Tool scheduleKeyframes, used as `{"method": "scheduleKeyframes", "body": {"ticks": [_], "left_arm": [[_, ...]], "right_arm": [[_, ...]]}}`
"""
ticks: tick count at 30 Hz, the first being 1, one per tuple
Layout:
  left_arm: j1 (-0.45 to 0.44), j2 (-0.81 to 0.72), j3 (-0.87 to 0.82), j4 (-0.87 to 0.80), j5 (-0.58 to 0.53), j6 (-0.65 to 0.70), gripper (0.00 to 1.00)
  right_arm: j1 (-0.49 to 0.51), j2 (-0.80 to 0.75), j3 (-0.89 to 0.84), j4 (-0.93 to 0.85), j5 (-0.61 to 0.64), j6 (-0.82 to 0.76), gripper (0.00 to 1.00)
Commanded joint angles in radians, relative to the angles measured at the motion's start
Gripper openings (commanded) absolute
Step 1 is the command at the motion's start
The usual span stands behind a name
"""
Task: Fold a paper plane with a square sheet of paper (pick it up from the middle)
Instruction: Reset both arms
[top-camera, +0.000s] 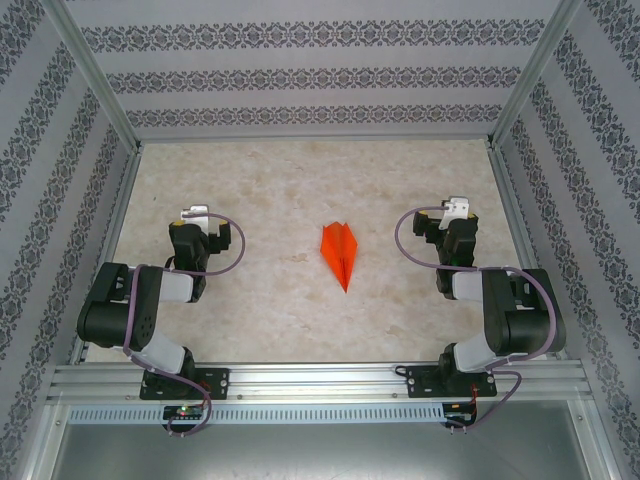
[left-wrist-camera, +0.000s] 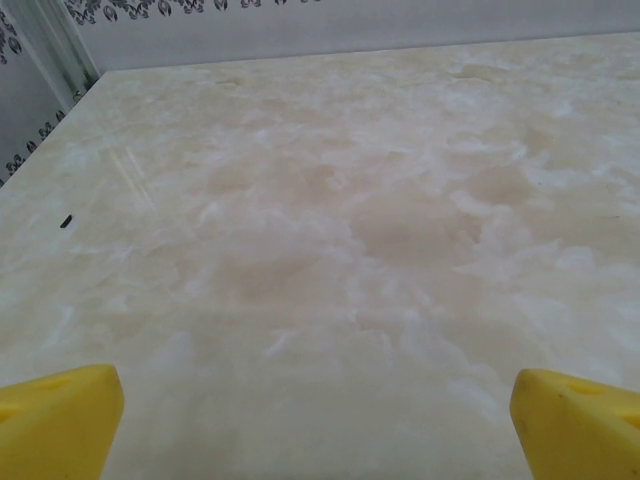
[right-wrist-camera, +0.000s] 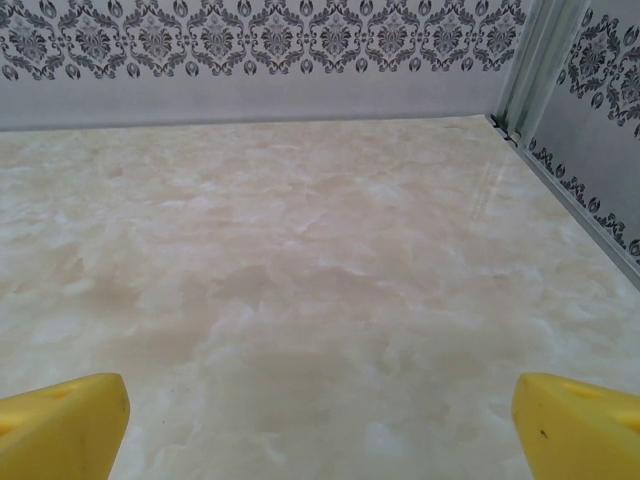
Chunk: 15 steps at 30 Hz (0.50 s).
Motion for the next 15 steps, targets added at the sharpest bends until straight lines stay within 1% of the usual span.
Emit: {"method": "scheduleKeyframes", "body": {"ticks": [1, 5, 8, 15], "left_arm": [[-0.008, -0.003, 0.008, 0.064, 0.03, 0.015, 1.0], [-0.008, -0.003, 0.01, 0.059, 0.038, 0.019, 1.0], [-0.007, -0.008, 0.022, 0.029, 0.13, 0.055, 1.0], [0.0, -0.008, 0.025, 0.025, 0.14, 0.05, 1.0]], "right_arm": [[0.004, -0.006, 0.003, 0.04, 0.011, 0.02, 0.98], [0.004, -0.006, 0.003, 0.04, 0.012, 0.02, 0.98], [0.004, -0.005, 0.003, 0.04, 0.012, 0.02, 0.98], [0.004, -0.006, 0.003, 0.04, 0.012, 0.02, 0.98]]}}
